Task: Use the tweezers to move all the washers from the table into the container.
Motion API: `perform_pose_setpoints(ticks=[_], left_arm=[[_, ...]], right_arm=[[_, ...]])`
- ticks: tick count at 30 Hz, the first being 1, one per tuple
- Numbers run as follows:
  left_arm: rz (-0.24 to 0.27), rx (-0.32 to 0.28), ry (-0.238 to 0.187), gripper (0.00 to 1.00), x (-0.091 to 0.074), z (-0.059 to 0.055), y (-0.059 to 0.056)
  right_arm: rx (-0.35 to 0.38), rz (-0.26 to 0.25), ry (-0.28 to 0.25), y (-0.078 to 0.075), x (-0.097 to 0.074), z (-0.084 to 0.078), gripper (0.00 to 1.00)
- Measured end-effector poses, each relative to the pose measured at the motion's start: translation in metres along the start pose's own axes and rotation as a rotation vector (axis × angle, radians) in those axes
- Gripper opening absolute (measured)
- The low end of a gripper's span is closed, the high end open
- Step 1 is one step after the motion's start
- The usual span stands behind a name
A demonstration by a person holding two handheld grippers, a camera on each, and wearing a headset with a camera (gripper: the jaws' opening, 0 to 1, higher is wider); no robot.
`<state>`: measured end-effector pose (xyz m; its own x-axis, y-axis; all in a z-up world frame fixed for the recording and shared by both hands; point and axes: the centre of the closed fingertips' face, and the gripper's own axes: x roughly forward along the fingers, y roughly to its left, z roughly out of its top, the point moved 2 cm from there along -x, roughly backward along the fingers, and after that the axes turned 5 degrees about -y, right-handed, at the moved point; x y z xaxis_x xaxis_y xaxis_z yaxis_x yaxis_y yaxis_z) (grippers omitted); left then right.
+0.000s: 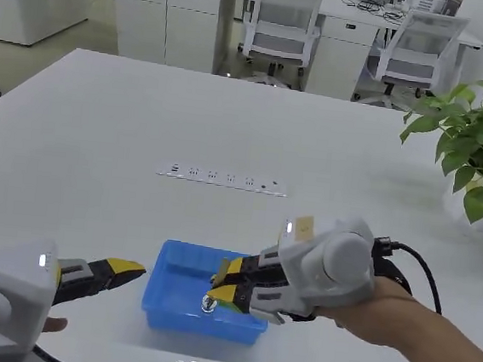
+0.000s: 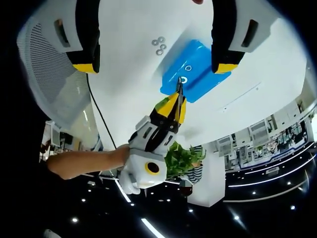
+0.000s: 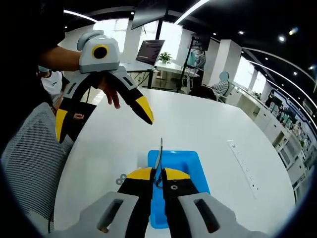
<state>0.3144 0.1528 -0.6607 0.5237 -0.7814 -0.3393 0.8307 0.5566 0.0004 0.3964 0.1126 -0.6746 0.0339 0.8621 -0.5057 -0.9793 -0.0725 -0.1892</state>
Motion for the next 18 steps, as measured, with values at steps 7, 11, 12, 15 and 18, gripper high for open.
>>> perform_pose_setpoints(ticks=[7,11,12,15,18], left_arm=[[0.006,-0.001,-0.003,0.99,0.000,0.001,0.003],[0.006,-0.003,-0.002,0.99,0.000,0.001,0.005],[0.006,-0.005,-0.002,0.99,0.001,0.001,0.006],[0.003,-0.008,0.001,0.98,0.002,0.000,0.008],[0.001,-0.008,-0.001,0.97,0.003,0.001,0.011]], right_arm=[[-0.017,-0.012,0.020,-0.012,0.008,-0.014,0.08],[-0.011,-0.010,0.028,-0.017,0.011,-0.022,0.08],[-0.012,-0.009,0.030,-0.018,0.012,-0.024,0.08],[-0.011,-0.008,0.036,-0.020,0.015,-0.030,0.08],[-0.009,-0.004,0.043,-0.022,0.017,-0.034,0.08]])
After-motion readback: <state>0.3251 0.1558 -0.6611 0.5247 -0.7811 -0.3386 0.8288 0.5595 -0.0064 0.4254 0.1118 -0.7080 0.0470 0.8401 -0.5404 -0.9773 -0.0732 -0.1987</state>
